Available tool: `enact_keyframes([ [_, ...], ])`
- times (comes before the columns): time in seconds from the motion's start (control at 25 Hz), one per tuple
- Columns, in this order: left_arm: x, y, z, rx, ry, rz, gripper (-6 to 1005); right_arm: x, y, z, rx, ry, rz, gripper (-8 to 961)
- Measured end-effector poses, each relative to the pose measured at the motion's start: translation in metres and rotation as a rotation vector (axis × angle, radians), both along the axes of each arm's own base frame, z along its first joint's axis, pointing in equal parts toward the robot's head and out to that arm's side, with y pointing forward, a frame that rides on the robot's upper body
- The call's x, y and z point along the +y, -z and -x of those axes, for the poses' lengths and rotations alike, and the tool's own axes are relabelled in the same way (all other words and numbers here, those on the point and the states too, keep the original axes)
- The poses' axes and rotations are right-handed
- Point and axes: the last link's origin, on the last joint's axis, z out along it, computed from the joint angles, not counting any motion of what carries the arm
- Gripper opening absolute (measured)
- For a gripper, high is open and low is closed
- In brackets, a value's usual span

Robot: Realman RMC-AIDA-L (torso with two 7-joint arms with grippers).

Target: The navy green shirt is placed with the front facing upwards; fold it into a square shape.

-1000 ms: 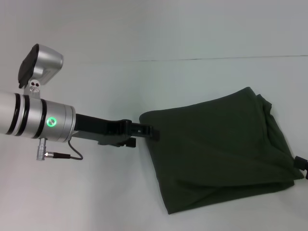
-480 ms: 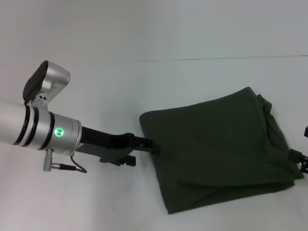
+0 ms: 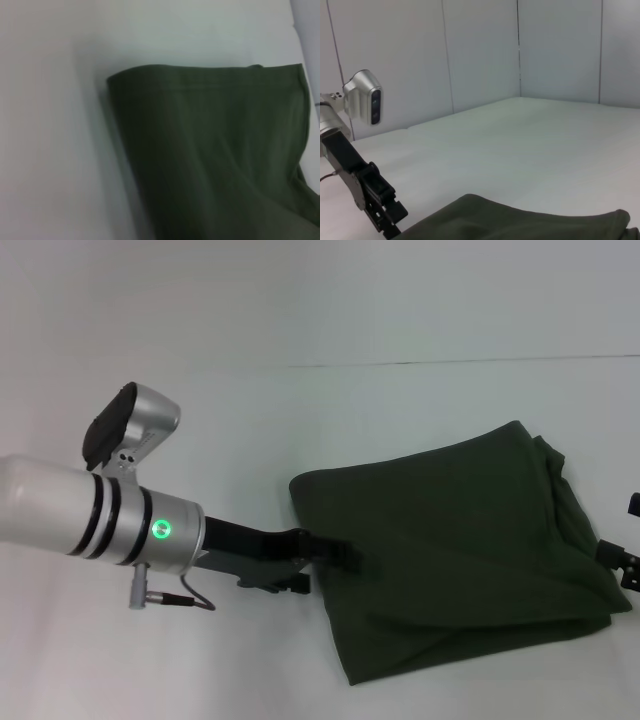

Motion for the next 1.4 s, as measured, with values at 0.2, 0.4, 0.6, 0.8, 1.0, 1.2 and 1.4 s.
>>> enact_keyframes([
  [0.2,0.002,0.007,-0.008,-0.003,0.021,-0.009,933,0.003,-0.001,0.002,0.004,-0.002,0.002,838],
  [0.4,0.003,0.012,-0.009,0.002,0.016,-0.013,933,0.004,-0.002,0.002,0.002,-0.003,0.001,838],
  [0.6,0.003,0.012,-0.008,0.003,0.012,-0.014,933,0.005,-0.002,0.003,0.002,-0.005,0.001,837],
  [0.8,0.002,0.012,-0.007,0.003,0.011,-0.014,932,0.006,-0.002,0.004,0.002,-0.009,0.001,836],
  [1.0,0.002,0.014,-0.010,0.003,0.018,-0.007,933,0.008,-0.002,0.005,0.009,-0.006,0.005,835],
  [1.2,-0.001,0.018,-0.012,0.023,0.066,0.015,893,0.009,-0.003,0.005,0.015,-0.001,0.008,831],
  [1.4,-0.001,0.018,-0.013,0.023,0.084,0.013,758,0.009,-0.003,0.006,0.018,-0.003,0.010,827],
])
